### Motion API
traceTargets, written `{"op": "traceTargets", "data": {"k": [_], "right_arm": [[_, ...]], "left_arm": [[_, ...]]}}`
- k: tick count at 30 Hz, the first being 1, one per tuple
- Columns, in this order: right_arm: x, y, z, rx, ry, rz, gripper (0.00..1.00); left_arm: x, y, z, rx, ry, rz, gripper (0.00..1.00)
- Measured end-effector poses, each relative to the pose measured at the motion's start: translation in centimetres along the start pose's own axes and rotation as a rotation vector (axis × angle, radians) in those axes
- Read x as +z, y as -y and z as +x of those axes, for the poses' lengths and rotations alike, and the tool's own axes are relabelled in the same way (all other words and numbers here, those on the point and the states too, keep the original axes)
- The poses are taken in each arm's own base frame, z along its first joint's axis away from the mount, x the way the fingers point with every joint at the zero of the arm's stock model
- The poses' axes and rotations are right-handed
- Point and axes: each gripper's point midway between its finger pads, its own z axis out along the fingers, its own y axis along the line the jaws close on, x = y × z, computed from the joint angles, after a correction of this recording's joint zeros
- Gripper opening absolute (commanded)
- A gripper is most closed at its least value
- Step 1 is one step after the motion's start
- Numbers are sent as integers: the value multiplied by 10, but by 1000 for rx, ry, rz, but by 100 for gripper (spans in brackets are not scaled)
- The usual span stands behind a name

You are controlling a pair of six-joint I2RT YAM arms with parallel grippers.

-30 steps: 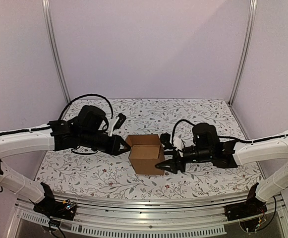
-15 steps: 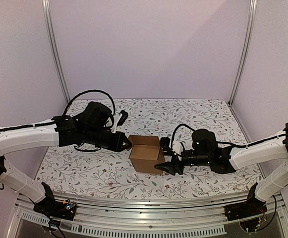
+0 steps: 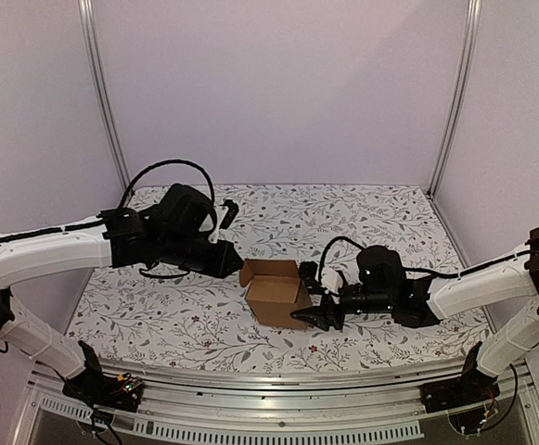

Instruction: Fold the paper box

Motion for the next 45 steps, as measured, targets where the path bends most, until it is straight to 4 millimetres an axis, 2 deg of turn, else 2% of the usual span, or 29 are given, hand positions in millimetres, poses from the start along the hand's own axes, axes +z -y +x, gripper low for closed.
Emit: {"op": "traceTargets", "data": {"k": [11, 14, 21, 32, 40, 45], "right_arm": [[1, 1, -1, -5, 4, 13, 38], [1, 1, -1, -5, 5, 15, 38], [2, 1, -1, -6, 5, 15, 37], [2, -2, 2, -17, -1, 44, 35], [2, 2, 6, -28, 46, 113, 35], [9, 5, 18, -1, 62, 139, 35]], "left_arm": [[7, 9, 10, 22, -37, 5, 17], [7, 12, 10, 28, -39, 6, 15], [7, 10, 9, 37, -35, -8, 0], [12, 7, 9, 35, -40, -27, 0], [15, 14, 5, -16, -18, 5, 0], [22, 12, 10, -46, -23, 0, 0]]}}
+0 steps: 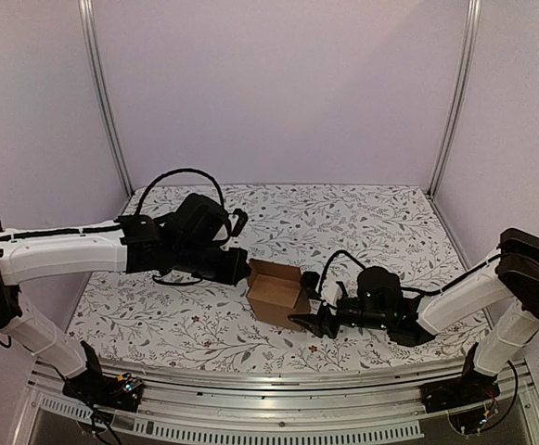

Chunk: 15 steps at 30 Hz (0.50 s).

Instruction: Fold the paper box

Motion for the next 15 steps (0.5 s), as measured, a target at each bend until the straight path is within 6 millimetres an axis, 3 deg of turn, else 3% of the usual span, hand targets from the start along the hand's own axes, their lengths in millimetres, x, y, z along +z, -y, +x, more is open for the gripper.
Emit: {"op": "traceTargets", "data": {"k": [15], "right_arm": [[7, -2, 23, 72, 14, 24, 36]], "left_arm": [[22, -8, 35, -18, -67, -25, 0]]}}
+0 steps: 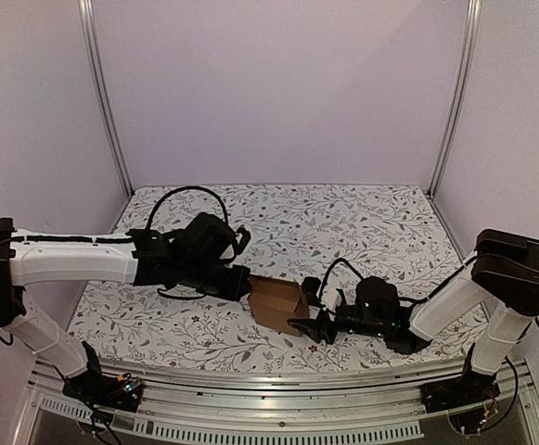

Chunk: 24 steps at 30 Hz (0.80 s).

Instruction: Fold the paper box

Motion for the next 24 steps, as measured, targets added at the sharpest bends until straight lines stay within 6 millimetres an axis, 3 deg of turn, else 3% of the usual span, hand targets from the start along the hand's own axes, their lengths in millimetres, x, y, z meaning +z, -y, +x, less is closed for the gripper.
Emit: {"op": "traceTargets", "data": {"k": [8, 15, 17, 19, 24], "right_arm": [[3, 6, 3, 18, 12, 38, 43], [4, 8, 2, 22, 15, 45, 43], [4, 7, 2, 22, 15, 45, 44], [4, 7, 2, 22, 15, 45, 45], [4, 7, 2, 22, 15, 45, 45]], "left_arm": [[11, -1, 28, 27, -65, -22, 0], [10, -4, 26, 34, -56, -47, 1], [8, -7, 24, 40, -53, -69, 16], [4, -10, 18, 48, -40, -98, 25], [-11, -4, -3, 85, 11, -112, 62]]}}
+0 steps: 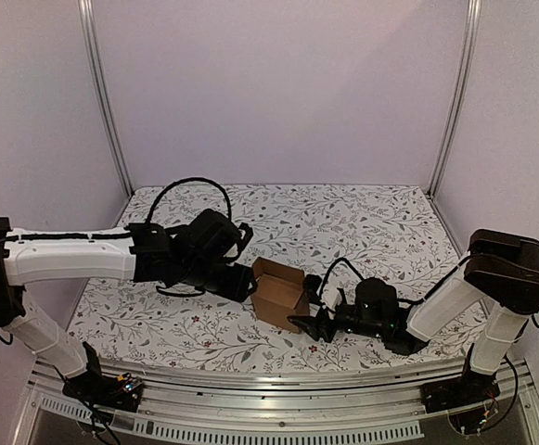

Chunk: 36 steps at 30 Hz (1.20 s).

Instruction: Fold the paper box

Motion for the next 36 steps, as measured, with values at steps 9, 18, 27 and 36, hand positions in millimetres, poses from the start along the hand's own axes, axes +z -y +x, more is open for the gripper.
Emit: {"op": "traceTargets", "data": {"k": [9, 18, 27, 36], "right_arm": [[0, 0, 0, 0, 0, 0, 46], [0, 0, 0, 0, 0, 0, 46], [0, 0, 0, 0, 0, 0, 46], [0, 0, 0, 0, 0, -1, 46]], "left_arm": [[-11, 10, -27, 59, 57, 17, 65], [11, -1, -24, 95, 15, -22, 48], [16, -10, -31, 101, 19, -35, 32], [20, -5, -41, 120, 24, -19, 21]]}}
